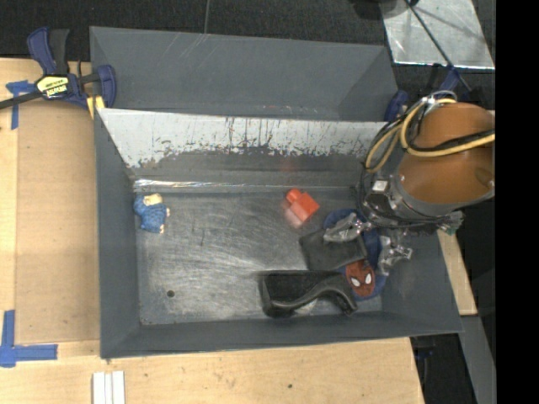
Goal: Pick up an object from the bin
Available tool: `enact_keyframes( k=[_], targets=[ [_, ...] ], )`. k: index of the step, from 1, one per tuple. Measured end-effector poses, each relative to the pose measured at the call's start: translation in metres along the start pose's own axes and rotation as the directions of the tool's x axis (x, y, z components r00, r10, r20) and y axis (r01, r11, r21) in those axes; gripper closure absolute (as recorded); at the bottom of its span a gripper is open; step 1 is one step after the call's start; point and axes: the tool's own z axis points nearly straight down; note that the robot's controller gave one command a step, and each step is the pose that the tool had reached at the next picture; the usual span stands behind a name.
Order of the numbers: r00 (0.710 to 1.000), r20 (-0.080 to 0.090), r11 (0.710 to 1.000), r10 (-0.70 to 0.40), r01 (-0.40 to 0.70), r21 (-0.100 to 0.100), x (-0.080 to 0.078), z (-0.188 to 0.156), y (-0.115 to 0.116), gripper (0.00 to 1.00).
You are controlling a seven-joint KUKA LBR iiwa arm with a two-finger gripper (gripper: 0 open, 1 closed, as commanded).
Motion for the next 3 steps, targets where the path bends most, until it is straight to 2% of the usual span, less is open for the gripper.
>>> enact_keyframes(
  k=[1, 2, 3],
  targets=[
    [1.0, 0.005, 1.0, 0.007, -0.007, 0.015, -0.005, 0.018, 0.013, 0.0],
    [1.0, 0.007, 1.0, 0.007, -0.007, 0.016, -0.006, 0.016, 0.012, 1.0],
    [1.0, 0.004, 1.0, -0.022, 0.022, 0.009, -0.008, -0.104, 0.015, 1.0]
  ],
)
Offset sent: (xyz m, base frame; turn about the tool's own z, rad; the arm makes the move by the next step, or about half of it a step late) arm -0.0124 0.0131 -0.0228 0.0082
